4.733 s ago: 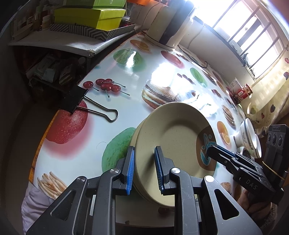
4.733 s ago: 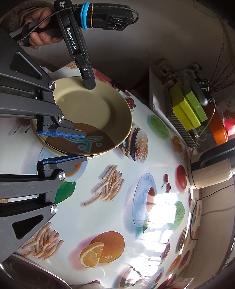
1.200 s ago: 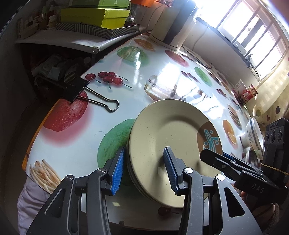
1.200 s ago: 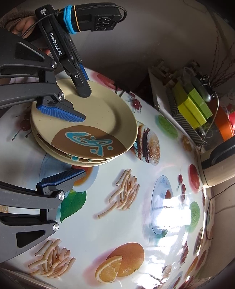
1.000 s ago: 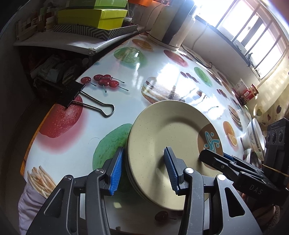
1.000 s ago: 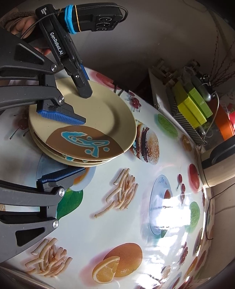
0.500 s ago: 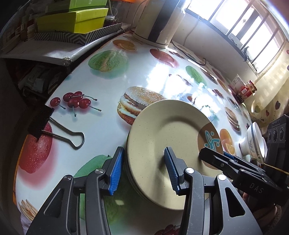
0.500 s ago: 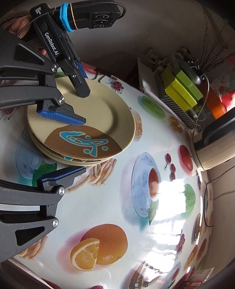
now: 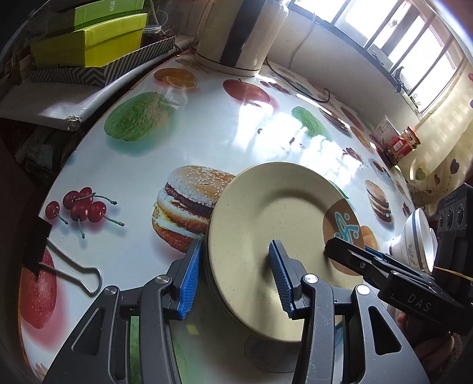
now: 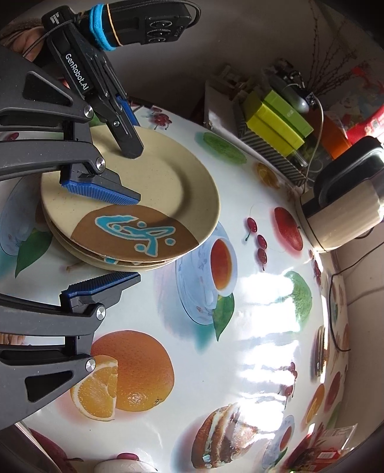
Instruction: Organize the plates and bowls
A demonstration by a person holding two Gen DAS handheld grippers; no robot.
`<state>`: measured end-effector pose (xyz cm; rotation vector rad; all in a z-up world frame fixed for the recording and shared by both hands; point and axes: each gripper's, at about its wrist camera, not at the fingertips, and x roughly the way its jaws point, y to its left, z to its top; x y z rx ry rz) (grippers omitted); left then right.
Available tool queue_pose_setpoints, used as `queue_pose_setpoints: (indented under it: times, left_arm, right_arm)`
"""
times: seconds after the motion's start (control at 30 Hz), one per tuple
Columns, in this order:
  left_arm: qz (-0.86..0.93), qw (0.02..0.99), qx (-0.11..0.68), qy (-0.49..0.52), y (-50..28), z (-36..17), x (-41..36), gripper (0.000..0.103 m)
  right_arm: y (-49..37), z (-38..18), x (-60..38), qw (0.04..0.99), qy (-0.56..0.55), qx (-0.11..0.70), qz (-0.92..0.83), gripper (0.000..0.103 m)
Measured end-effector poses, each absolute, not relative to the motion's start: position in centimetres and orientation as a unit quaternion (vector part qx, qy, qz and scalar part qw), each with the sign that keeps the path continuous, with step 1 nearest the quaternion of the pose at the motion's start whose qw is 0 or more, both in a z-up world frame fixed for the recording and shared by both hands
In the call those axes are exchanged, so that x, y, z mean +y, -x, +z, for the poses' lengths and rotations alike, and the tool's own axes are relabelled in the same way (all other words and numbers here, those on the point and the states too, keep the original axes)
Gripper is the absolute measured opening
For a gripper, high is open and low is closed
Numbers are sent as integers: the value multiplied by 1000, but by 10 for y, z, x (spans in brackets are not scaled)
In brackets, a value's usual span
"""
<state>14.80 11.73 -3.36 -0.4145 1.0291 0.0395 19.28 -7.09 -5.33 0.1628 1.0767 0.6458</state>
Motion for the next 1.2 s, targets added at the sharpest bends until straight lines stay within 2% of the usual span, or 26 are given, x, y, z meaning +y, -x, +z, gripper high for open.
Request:
queue_pose_setpoints:
  times: [0.63, 0.77, 1.2]
  left_arm:
    - [19, 861, 487, 146, -160, -29, 104, 48]
    - [32, 873, 471, 118, -152, -20, 97, 48]
    - [39, 903, 423, 68, -126, 23, 62, 48]
  right_arm:
    - [-201, -51, -78, 819, -81, 493, 280, 47]
    - [-195, -44, -80, 828, -79, 483, 275, 56]
    - [-159, -7, -105, 869, -54, 430, 240, 61]
